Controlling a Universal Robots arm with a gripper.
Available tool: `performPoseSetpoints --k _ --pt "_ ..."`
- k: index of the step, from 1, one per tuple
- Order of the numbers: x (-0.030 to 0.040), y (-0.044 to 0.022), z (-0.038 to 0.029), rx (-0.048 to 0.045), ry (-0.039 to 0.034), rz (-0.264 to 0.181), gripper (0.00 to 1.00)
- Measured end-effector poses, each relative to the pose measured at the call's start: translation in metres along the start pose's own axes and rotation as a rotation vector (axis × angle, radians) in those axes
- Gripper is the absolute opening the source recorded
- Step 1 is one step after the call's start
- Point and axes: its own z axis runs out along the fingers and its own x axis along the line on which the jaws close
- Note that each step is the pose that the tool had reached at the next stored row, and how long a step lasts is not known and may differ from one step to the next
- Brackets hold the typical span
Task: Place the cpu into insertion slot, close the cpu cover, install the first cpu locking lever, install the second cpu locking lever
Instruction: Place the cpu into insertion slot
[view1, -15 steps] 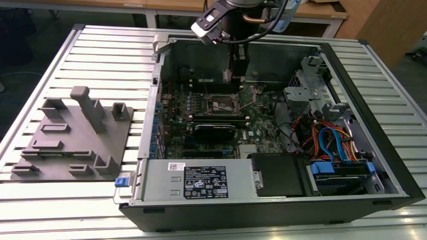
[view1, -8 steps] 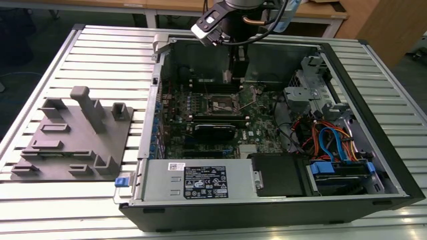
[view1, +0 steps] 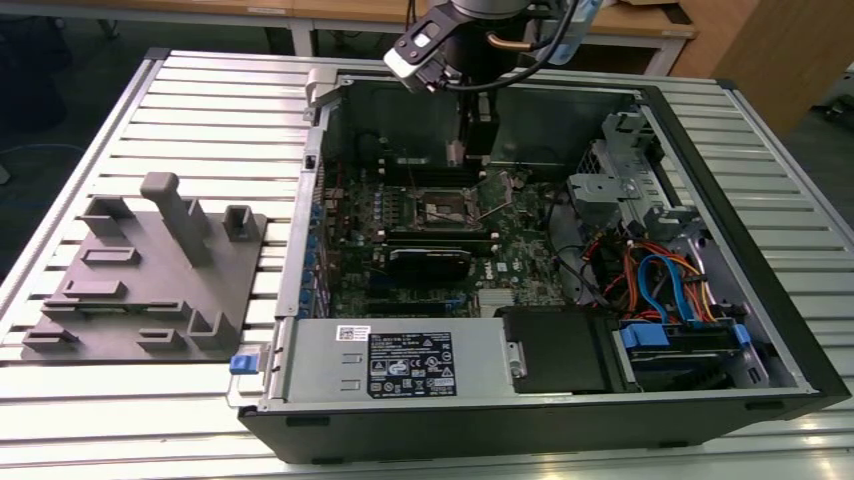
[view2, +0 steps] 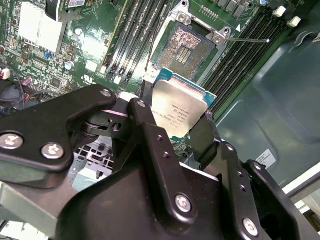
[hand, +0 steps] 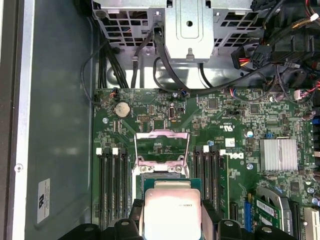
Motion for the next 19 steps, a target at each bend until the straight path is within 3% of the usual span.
performPoseSetpoints --k 10,19 --pt "0.0001 0.0016 0.0008 0.0001 0.0054 0.000 0.54" --pt "0.0001 0.0021 0.0009 0.0001 0.0056 0.000 0.54"
